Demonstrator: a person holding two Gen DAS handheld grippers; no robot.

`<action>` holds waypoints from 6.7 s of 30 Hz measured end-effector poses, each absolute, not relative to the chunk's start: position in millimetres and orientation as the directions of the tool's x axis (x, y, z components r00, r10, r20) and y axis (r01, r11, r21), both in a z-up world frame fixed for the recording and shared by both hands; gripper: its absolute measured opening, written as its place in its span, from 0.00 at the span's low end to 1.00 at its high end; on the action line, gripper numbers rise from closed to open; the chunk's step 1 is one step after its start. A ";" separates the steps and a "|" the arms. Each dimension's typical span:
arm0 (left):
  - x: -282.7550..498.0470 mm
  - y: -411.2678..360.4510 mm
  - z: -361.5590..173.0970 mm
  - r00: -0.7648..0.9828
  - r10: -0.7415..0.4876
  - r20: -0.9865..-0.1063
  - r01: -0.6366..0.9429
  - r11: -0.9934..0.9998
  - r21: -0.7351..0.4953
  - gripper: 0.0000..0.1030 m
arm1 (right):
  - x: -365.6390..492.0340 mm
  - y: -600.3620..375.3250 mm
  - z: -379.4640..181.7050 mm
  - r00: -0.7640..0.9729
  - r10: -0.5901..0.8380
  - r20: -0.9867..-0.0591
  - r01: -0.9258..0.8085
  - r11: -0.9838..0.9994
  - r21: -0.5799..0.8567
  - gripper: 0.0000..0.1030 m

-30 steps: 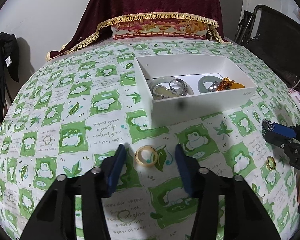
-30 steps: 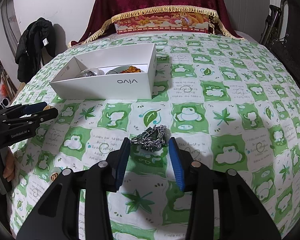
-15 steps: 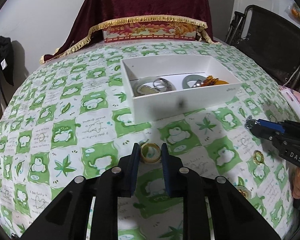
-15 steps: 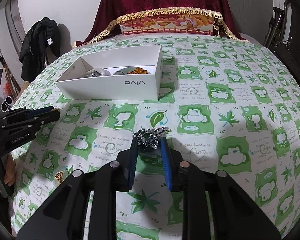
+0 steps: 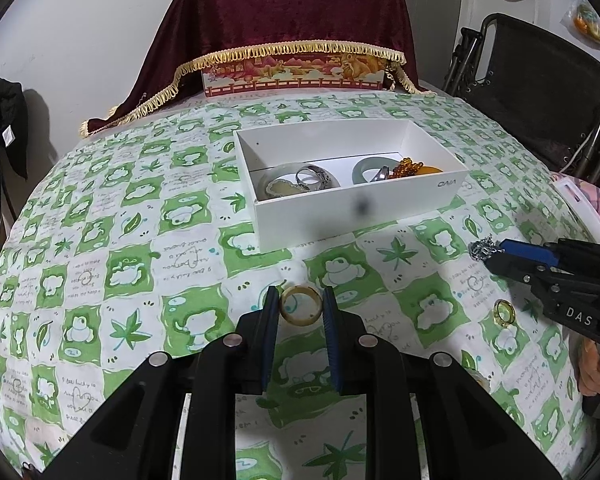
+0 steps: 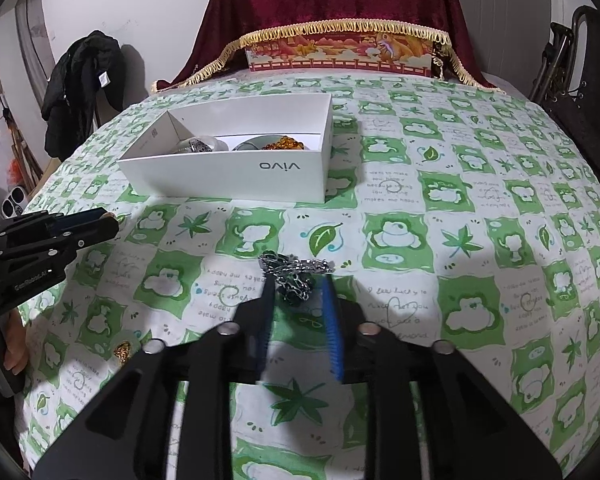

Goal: Organize jewelry
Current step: 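Grasp the yellow ring with the left tool while the right tool grasps the silver chain, then lift the yellow ring and silver chain toward the white box, then open the left tool over the box while the right tool releases the chain, then withdraw both tools from the white box, then move the left tool to the jade pendant while the right tool approaches the small gold ring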

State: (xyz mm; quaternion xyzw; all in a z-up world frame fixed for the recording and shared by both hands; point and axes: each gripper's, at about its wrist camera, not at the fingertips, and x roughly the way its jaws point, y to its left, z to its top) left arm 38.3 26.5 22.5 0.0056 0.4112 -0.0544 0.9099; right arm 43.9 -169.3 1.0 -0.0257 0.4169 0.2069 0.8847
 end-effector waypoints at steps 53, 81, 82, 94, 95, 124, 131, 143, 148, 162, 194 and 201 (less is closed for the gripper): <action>55.0 26.0 88.6 0.768 -0.135 -0.626 0.114 0.991 -0.074 0.21 | 61.6 -172.4 95.4 0.675 0.517 -0.527 -0.439 0.855 0.277 0.23; 146.2 43.4 45.7 0.674 -0.194 -0.713 0.090 0.979 -0.181 0.34 | 161.2 -134.2 39.9 0.541 0.553 -0.634 -0.414 0.831 0.371 0.25; 144.8 43.6 47.2 0.680 -0.189 -0.709 0.087 0.980 -0.178 0.40 | 160.4 -134.8 40.7 0.545 0.552 -0.631 -0.414 0.832 0.371 0.25; 121.7 67.0 76.3 0.775 -0.099 -0.624 -0.009 0.986 -0.168 0.82 | 148.9 -138.9 56.8 0.618 0.524 -0.587 -0.406 0.851 0.333 0.40; 121.6 71.1 76.5 0.776 -0.095 -0.623 -0.021 0.984 -0.176 0.84 | 146.8 -140.1 59.8 0.630 0.520 -0.577 -0.405 0.854 0.328 0.43; 72.3 105.2 51.7 0.742 0.057 -0.668 -0.202 0.969 -0.141 0.97 | 76.0 -191.0 62.7 0.762 0.426 -0.488 -0.303 0.900 0.313 0.78; 47.9 92.6 48.7 0.739 0.058 -0.671 -0.182 0.976 -0.116 0.97 | 56.3 -201.0 57.3 0.770 0.416 -0.484 -0.284 0.902 0.324 0.80; 10.7 94.2 42.8 0.737 0.046 -0.674 -0.195 0.970 -0.146 0.97 | 26.0 -239.0 44.0 0.772 0.404 -0.490 -0.233 0.898 0.373 0.81; 0.6 86.6 42.9 0.739 0.049 -0.672 -0.187 0.973 -0.135 0.97 | 13.4 -241.9 40.2 0.767 0.403 -0.500 -0.242 0.903 0.356 0.81; -24.8 -2.5 29.5 0.714 -0.045 -0.699 0.088 0.996 0.026 0.97 | 8.2 -240.1 36.7 0.751 0.412 -0.517 -0.246 0.900 0.360 0.91; 13.3 33.6 -2.0 0.590 0.078 -0.804 -0.034 0.997 0.071 0.97 | 2.3 -204.8 29.6 0.688 0.442 -0.576 -0.369 0.896 0.247 0.92; 13.9 39.4 -4.1 0.578 0.040 -0.815 -0.042 0.999 0.018 0.97 | -13.9 -170.2 21.3 0.652 0.399 -0.644 -0.463 0.883 0.077 0.92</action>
